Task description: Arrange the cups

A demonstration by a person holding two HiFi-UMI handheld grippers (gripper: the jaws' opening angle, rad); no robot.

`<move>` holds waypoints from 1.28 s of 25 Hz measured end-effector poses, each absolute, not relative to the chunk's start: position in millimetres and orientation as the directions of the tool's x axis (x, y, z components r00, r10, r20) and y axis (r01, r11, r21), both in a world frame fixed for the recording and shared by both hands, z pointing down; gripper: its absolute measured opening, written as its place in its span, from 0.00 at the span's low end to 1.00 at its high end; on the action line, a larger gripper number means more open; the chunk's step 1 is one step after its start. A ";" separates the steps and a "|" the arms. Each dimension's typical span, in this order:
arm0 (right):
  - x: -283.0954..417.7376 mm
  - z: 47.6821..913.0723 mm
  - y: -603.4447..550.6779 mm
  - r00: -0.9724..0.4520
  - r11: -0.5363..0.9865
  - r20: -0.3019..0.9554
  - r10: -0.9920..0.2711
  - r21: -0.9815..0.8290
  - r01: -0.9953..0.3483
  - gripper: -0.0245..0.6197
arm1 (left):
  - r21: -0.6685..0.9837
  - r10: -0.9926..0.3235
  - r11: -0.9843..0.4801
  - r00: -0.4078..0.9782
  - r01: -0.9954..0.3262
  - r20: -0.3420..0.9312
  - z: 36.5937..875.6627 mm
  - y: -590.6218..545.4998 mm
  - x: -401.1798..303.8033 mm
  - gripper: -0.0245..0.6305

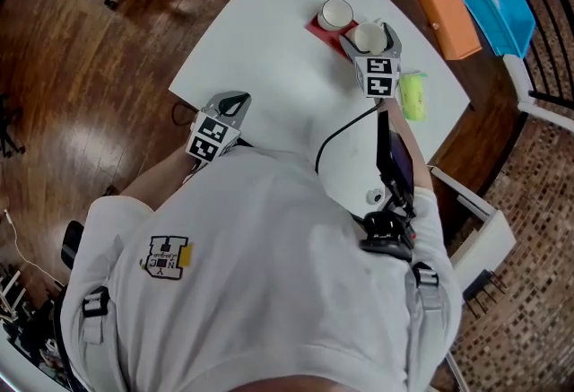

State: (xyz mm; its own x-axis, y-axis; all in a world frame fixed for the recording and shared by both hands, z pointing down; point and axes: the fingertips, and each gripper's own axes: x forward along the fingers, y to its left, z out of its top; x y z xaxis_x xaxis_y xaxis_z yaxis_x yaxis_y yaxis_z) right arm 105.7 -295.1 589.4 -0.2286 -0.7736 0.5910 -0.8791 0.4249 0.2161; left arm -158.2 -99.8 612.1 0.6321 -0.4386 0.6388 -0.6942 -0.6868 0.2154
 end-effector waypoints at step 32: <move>121.4 449.9 -220.9 -0.070 0.240 0.393 -0.917 0.400 -0.885 0.69 | 0.187 -0.429 -0.773 0.716 -0.606 0.550 588.8 -91.4 -150.5 0.04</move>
